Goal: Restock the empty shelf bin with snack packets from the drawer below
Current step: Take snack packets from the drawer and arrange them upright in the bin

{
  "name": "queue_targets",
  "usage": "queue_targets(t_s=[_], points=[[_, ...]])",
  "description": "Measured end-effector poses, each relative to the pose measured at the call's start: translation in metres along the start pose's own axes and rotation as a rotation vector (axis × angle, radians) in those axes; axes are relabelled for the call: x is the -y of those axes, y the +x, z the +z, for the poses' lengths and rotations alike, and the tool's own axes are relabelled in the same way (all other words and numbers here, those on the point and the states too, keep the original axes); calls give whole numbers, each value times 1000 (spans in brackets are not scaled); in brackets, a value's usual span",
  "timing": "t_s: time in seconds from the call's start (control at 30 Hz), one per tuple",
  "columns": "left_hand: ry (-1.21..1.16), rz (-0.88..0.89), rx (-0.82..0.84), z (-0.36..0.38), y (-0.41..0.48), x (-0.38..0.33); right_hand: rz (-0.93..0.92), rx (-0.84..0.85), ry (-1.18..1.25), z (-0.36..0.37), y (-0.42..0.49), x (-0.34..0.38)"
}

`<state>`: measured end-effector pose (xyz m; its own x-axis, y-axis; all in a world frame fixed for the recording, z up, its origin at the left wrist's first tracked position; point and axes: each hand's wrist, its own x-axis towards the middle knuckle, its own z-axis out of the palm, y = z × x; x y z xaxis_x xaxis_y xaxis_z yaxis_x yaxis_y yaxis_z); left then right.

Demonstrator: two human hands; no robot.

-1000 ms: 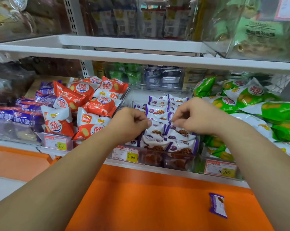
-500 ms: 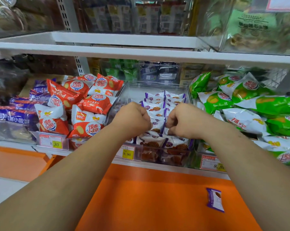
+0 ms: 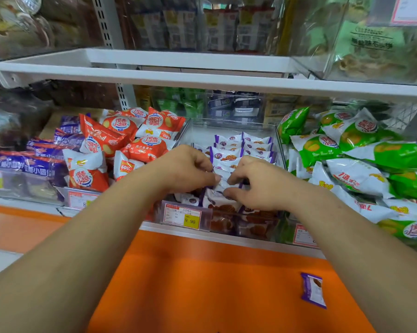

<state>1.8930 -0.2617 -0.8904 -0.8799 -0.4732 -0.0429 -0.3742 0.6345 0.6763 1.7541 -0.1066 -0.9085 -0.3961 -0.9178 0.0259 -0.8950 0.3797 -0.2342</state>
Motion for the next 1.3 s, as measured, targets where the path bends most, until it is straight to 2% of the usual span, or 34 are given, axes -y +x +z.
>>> queue_targets(t_s=[0.13,0.27,0.37,0.53,0.9,1.17,1.23,1.3], points=[[94,-10,96,0,-15,6,-4,6,64,-2,-2,1],[43,61,55,7,-20,18,-63,-33,222,-13,-8,2],[-1,76,33,10,-20,20,-75,12,285,-18,-14,2],[3,71,36,10,-21,20,-64,-1,233,-7,-10,0],[-93,-92,30,13,-20,16,-43,33,221,-8,-8,1],[-73,-6,27,13,-27,16,-8,67,218,-14,-6,5],[-13,9,42,2,-30,17,6,23,274,-24,-8,7],[21,5,-46,-13,-29,19,23,-90,298,-33,-8,9]])
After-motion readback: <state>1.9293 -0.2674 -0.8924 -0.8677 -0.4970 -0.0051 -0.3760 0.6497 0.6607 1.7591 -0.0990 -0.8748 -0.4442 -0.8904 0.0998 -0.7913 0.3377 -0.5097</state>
